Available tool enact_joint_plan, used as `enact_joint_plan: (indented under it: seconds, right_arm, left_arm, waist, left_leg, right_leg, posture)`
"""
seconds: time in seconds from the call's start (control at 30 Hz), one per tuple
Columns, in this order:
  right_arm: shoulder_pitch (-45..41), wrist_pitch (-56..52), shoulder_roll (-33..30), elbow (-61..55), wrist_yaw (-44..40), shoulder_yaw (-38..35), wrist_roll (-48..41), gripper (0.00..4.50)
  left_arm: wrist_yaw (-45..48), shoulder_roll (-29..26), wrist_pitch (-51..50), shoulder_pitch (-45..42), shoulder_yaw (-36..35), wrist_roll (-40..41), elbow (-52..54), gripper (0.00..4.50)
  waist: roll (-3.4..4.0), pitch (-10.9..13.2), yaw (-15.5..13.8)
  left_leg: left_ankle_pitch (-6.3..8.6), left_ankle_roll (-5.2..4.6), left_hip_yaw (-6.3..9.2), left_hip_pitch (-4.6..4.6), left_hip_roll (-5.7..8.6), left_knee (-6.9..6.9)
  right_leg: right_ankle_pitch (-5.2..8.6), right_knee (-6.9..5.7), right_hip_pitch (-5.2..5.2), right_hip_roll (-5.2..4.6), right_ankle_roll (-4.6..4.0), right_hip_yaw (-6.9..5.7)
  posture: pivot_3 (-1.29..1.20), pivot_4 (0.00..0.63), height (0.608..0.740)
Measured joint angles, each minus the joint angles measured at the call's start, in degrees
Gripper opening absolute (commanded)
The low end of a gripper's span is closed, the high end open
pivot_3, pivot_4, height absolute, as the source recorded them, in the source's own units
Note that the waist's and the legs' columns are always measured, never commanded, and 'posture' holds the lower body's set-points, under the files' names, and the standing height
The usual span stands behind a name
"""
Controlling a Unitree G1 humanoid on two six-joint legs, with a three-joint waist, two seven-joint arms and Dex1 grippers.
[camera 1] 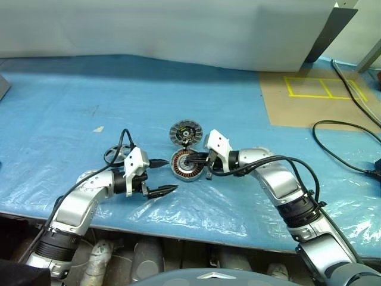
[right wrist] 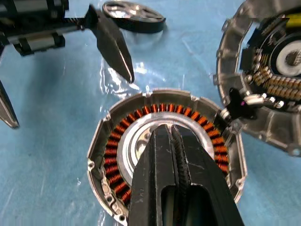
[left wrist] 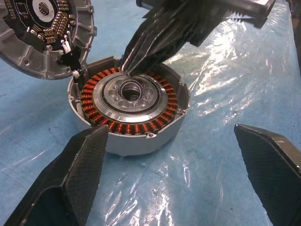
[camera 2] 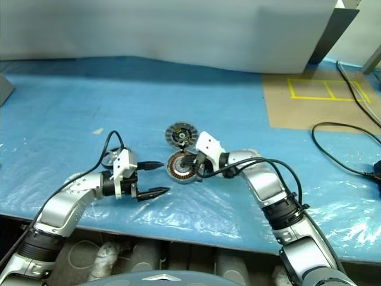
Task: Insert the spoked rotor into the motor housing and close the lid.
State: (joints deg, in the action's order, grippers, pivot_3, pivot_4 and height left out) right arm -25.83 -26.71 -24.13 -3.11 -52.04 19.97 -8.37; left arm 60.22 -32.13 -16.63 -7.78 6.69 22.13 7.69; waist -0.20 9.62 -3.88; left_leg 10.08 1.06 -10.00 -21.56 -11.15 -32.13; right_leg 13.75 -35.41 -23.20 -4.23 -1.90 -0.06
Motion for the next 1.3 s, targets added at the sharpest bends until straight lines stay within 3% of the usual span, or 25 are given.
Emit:
enact_joint_plan:
  seconds: [0.43,1.1,1.3]
  right_arm:
    - [0.34,8.98,-3.59,0.79,-0.69,4.11,7.0,0.03]
    - [-1.18,-1.39,2.19,-0.39,-1.07,-1.85,-1.77,0.03]
    - [-0.74,5.83,0.53,3.61,0.99,3.02,5.17,0.03]
  left_arm:
    - [-0.34,-0.04,-0.21,1.12,0.1,-0.02,1.3,4.5]
    - [0.62,0.68,1.0,0.58,0.38,-0.81,-0.68,4.5]
    - [-0.09,0.64,-0.08,0.74,0.18,-0.67,-0.12,4.5]
  waist:
    - [-0.03,-0.02,-0.11]
    - [-0.02,-0.02,0.0]
    - [0.0,-0.03,0.01]
  left_leg:
    - [0.02,-0.04,0.0,0.11,0.01,0.0]
    - [0.01,-0.02,-0.01,-0.07,0.0,0.01]
    - [-0.02,0.04,-0.01,0.03,0.01,0.02]
  right_leg:
    - [0.01,0.04,0.15,-0.01,0.01,0.01]
    - [0.0,0.01,-0.09,0.0,0.0,0.03]
    - [0.0,0.01,0.0,0.0,0.0,0.04]
  posture:
    - [0.0,0.15,0.74]
    - [0.0,0.15,0.74]
    - [0.0,0.15,0.74]
